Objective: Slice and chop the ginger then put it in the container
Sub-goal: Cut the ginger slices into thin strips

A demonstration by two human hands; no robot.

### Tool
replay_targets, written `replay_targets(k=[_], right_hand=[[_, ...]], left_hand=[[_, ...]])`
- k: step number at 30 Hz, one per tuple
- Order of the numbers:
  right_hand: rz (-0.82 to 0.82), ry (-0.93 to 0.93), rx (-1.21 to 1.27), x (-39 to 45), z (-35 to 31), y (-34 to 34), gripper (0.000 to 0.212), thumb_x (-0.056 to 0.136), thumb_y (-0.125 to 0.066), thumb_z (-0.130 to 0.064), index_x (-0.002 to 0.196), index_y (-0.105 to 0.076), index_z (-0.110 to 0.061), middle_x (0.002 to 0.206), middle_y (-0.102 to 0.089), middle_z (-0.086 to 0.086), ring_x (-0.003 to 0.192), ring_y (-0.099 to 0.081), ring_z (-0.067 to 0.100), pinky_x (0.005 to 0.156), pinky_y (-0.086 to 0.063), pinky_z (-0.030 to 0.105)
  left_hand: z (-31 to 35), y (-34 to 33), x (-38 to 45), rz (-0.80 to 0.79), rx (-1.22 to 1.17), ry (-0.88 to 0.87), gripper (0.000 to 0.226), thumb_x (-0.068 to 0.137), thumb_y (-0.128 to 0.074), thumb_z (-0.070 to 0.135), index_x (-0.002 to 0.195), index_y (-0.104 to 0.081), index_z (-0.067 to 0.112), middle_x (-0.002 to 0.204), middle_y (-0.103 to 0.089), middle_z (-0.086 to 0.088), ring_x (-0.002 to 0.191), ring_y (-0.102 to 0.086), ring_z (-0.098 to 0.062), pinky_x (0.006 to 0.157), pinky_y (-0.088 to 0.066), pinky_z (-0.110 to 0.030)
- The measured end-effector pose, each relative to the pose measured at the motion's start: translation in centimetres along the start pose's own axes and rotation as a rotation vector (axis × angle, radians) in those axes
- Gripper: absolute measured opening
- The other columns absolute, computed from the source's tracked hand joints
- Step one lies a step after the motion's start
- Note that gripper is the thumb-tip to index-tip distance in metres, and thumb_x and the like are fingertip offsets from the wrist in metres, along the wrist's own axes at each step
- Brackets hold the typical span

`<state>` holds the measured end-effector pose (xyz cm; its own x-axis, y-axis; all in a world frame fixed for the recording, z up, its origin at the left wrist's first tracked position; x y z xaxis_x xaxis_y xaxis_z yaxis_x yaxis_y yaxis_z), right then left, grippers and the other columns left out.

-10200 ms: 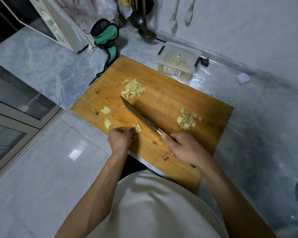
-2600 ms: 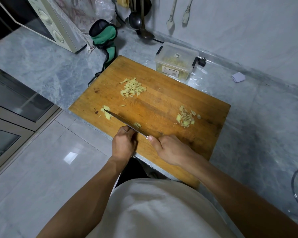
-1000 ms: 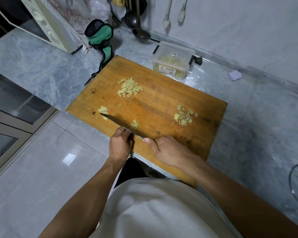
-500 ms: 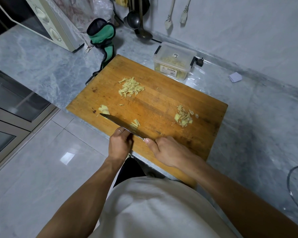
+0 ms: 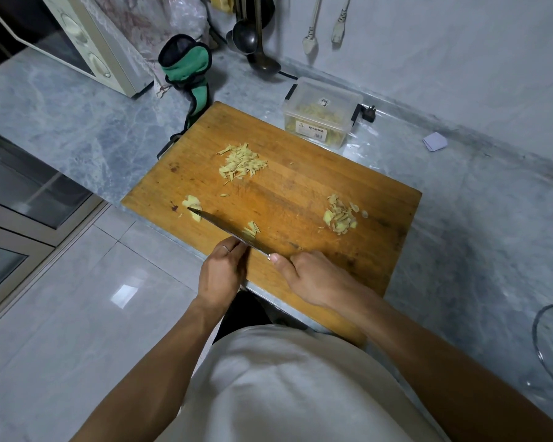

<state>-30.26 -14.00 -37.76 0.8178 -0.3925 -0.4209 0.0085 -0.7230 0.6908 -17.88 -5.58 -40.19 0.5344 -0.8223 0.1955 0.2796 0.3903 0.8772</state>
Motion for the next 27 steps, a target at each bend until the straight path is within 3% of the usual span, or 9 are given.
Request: replay_targets(k=[4,9,14,20,27], right_hand=[[0.002,0.017,0.008,-0.4,-0.3,0.0,0.068,0.105,-0.025,-0.058,0.061,-0.045,-0.009,0.056,-0.043,0.007,0.050,-0.039,0.021,0.053,-0.035,0.037],[-0.008,0.009,-0.004,-0.1,-0.2,-0.3,0.067,0.106,-0.025,-0.057,0.060,-0.041,-0.011,0.059,-0.041,0.004,0.052,-0.038,0.018,0.052,-0.030,0.032],[-0.006,-0.001,0.026,0.3,0.1,-0.6,0.070,0.106,-0.024,-0.057,0.059,-0.044,-0.009,0.058,-0.044,0.006,0.052,-0.042,0.022,0.051,-0.031,0.032],[-0.001,-0.009,0.026,0.4,0.2,-0.4,0.070,0.105,-0.024,-0.059,0.060,-0.046,-0.011,0.058,-0.047,0.005,0.054,-0.047,0.021,0.053,-0.035,0.032],[0.011,0.012,0.008,0.0,-0.1,-0.6,0.071,0.105,-0.022,-0.060,0.065,-0.049,-0.007,0.065,-0.051,0.009,0.061,-0.048,0.021,0.056,-0.036,0.035]], left_hand=[[-0.6,0.4,0.9,-0.016,0.005,-0.004,0.052,0.059,-0.071,-0.017,0.102,-0.075,0.013,0.089,-0.070,-0.006,0.078,-0.062,-0.029,0.052,-0.040,-0.023],[-0.4,0.5,1.0,0.037,-0.011,-0.028,0.039,0.059,-0.073,-0.017,0.088,-0.075,0.009,0.083,-0.070,-0.008,0.073,-0.063,-0.030,0.046,-0.046,-0.028],[-0.1,0.6,0.8,0.054,-0.005,-0.021,0.037,0.063,-0.073,-0.015,0.092,-0.076,0.008,0.083,-0.070,-0.008,0.074,-0.063,-0.030,0.048,-0.046,-0.027],[0.3,0.4,-0.4,0.028,0.026,-0.043,0.032,0.077,-0.069,-0.007,0.107,-0.073,0.006,0.107,-0.071,-0.008,0.087,-0.066,-0.026,0.051,-0.050,-0.029],[1.0,0.9,-0.8,0.033,0.038,-0.053,0.022,0.076,-0.066,-0.004,0.095,-0.070,0.007,0.098,-0.068,-0.005,0.081,-0.058,-0.017,0.057,-0.036,-0.018]])
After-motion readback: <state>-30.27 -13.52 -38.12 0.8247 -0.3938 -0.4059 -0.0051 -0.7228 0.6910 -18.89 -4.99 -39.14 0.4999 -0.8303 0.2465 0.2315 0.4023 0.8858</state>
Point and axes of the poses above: each hand's wrist, its own x-axis towards the middle knuckle, its own y-axis out of the back of the hand, z = x × y, the point moved 10 cm from there along x, towards the middle knuckle
